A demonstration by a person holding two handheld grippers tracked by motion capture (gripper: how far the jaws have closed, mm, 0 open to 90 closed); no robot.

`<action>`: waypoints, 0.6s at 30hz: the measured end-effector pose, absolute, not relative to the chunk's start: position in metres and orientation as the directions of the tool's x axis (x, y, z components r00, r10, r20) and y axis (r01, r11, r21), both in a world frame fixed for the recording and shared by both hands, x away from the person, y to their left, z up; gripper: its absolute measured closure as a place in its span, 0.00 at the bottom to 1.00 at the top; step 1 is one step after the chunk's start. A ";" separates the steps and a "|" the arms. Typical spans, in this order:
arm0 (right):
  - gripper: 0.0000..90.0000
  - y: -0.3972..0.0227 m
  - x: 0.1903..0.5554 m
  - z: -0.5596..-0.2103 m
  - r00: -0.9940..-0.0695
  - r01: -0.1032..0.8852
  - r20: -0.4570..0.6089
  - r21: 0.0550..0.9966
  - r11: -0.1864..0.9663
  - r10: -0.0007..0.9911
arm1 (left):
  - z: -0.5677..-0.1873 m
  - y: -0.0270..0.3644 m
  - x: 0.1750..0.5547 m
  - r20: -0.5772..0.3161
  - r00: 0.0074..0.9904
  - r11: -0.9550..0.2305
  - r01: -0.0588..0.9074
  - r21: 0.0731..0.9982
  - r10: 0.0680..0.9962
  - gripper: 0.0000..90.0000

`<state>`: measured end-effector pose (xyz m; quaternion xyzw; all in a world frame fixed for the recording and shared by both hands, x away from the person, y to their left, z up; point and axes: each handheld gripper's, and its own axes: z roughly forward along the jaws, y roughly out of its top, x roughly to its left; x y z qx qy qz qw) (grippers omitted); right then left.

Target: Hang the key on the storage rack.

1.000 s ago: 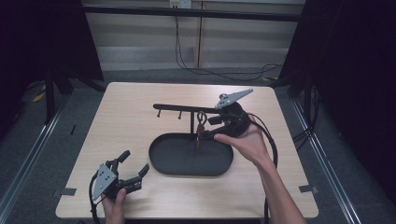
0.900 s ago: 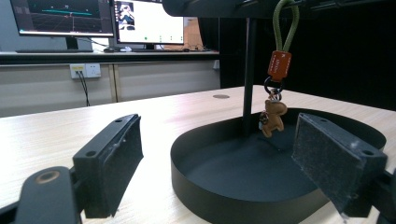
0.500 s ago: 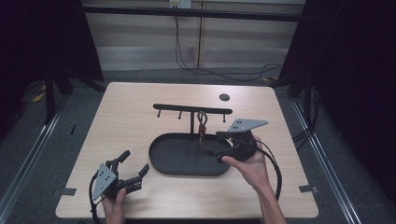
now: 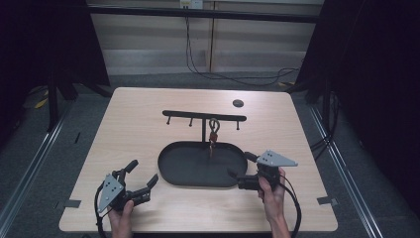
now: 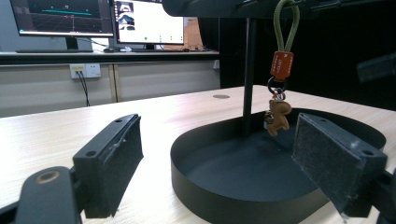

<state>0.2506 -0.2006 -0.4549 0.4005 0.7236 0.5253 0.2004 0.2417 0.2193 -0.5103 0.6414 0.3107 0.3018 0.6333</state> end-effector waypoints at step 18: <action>0.14 -0.211 0.224 -0.509 -0.476 0.137 0.107 0.989 -0.047 0.873 | -0.510 0.220 0.242 -0.002 0.628 -0.012 0.017 1.000 0.779 0.17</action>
